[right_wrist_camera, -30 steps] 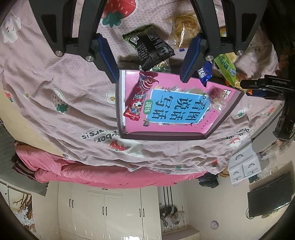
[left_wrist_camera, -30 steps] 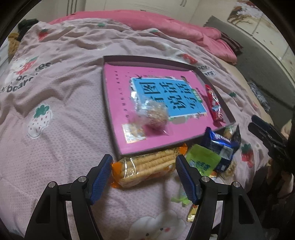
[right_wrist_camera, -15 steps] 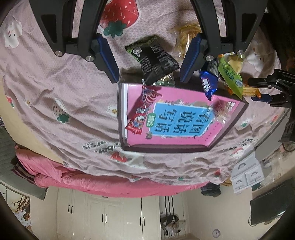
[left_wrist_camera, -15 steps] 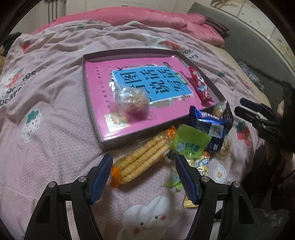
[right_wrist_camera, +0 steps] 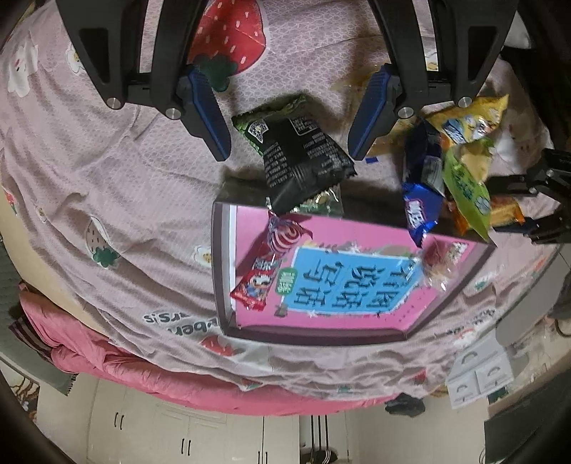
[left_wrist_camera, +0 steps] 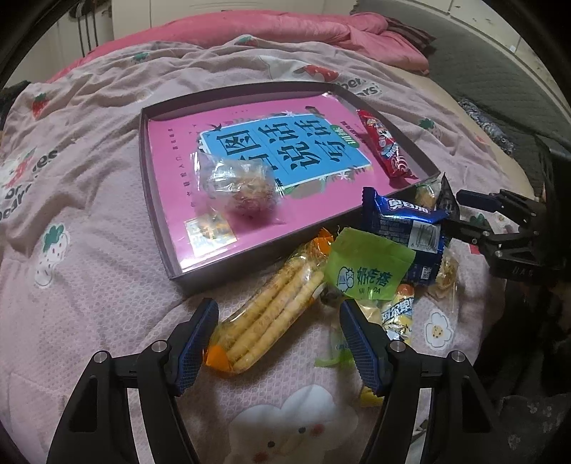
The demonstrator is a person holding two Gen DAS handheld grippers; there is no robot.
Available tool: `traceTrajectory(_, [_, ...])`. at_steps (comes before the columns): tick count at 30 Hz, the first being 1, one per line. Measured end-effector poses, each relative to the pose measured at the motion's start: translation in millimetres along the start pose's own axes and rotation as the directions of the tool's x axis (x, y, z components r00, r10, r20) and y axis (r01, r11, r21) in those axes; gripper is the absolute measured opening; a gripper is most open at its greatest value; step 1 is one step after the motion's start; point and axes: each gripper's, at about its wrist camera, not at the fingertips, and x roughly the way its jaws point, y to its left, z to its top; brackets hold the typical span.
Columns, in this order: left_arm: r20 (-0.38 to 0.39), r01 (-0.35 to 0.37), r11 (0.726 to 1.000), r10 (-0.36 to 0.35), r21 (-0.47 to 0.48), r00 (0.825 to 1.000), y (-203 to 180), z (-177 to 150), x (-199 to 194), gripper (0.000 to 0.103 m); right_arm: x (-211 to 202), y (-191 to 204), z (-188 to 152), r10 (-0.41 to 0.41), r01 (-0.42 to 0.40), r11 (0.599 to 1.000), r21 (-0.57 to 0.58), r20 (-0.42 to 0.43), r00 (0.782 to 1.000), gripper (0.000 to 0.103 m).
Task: Organize snacks
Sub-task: 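Grasp the orange-ended wafer bag with the left tool while the right tool grasps the black snack bag, then lift the wafer bag over the tray with the left tool while the right tool lifts the black bag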
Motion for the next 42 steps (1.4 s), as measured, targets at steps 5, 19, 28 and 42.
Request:
traceTrajectory(5, [0.003,0.018,1.0,-0.018,-0.022,1.0,2.9,2.0,3.5,0.072,7.3,4.7,0.1,-0.013,0.013,0.999,-0.04,-0.012,1.0,0.067])
traceTrajectory(19, [-0.019,0.026,0.999,-0.027,-0.042,0.999,2.0,8.5,20.3,0.043,7.4,-13.7,2.9,0.04,-0.04,0.998,0.04,0.006,0.999,0.039])
traceTrajectory(28, [-0.004,0.028,0.999,-0.028,-0.047,1.0,-6.0,7.9,19.9,0.028,-1.8,-24.0,3.7,0.071,-0.075,0.992,0.099,0.045,0.996,0.038])
traceTrajectory(42, [0.105,0.059,0.99,-0.045,-0.132,0.994,5.1,9.8,-19.7,0.028,-22.6,-25.2,8.6,0.147,-0.165,0.98,0.111,0.152,0.977,0.032])
